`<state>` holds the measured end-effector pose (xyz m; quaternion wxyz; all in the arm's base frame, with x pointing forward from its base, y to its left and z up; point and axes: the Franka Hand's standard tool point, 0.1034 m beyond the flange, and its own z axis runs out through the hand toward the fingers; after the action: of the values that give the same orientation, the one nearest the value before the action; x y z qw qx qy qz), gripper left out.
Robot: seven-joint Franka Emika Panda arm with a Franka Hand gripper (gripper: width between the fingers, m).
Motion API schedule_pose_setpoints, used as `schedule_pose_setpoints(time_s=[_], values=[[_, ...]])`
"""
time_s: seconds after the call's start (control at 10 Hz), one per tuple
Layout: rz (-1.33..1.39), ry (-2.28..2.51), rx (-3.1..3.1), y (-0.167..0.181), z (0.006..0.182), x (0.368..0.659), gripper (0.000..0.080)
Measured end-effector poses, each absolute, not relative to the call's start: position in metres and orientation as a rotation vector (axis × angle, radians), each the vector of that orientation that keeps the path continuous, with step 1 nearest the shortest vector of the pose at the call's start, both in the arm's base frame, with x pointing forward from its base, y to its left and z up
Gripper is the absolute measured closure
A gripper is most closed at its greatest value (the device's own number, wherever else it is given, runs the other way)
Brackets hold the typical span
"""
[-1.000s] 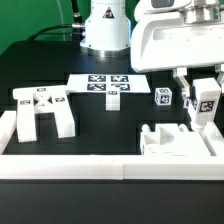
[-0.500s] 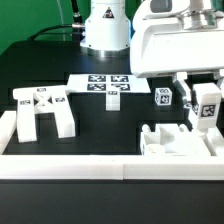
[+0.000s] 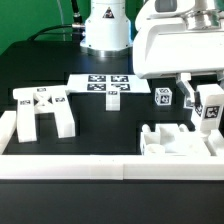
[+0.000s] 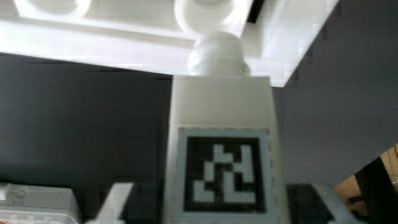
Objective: Assemble chair
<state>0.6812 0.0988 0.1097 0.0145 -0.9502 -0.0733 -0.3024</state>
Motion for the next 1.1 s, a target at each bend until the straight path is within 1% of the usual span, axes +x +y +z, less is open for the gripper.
schedule_pose_setpoints(time_s=[0.5, 0.7, 1.1], values=[[-0.915, -0.246, -2.968, 0.102, 0.089, 0.679, 0.0508], [-0.903, -0.247, -2.973, 0.101, 0.083, 0.676, 0.0508], [-0.892, -0.247, -2.977, 0.100, 0.079, 0.674, 0.0508]])
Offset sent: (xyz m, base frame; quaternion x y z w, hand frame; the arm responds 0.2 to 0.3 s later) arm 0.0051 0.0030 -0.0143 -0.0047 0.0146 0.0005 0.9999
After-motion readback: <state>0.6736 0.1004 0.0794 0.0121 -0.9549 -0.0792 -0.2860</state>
